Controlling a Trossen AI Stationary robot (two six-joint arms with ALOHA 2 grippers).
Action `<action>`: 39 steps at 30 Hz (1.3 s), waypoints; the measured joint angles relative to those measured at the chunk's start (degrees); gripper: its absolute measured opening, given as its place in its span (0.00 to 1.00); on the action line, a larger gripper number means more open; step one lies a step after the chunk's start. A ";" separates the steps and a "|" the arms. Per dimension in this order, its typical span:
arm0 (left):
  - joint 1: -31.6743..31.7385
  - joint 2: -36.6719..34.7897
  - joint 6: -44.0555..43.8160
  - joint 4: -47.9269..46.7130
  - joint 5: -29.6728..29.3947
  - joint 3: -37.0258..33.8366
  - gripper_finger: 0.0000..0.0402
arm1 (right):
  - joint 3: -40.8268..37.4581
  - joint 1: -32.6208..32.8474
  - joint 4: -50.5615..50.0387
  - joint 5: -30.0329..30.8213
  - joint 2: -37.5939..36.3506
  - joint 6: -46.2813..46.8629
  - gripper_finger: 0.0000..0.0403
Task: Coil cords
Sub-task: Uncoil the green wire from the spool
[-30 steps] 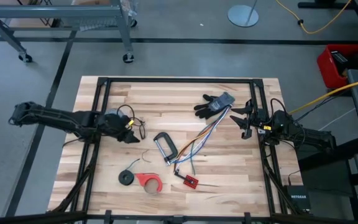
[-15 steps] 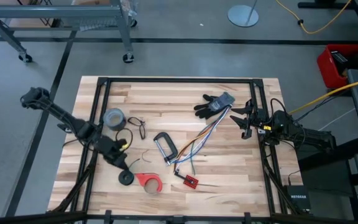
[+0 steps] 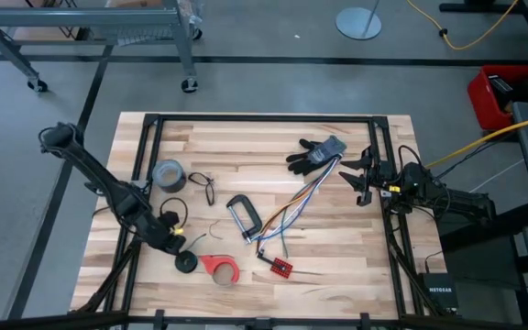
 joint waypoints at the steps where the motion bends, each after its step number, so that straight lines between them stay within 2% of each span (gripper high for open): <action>1: 0.00 1.00 -0.04 0.00 0.00 0.00 0.36 | 0.00 0.00 -0.02 0.00 -0.01 0.00 0.39; 12: 0.00 8.50 0.14 11.22 0.07 0.04 0.36 | 0.00 0.00 0.00 0.00 -0.01 -0.02 0.39; 26: 0.00 8.76 -0.01 16.87 -0.02 0.00 0.36 | 0.00 0.00 0.00 0.01 -0.01 -0.02 0.39; 39: 0.07 9.30 -0.03 17.93 -1.31 0.00 0.36 | 0.00 0.00 -0.11 0.02 0.00 -0.02 0.39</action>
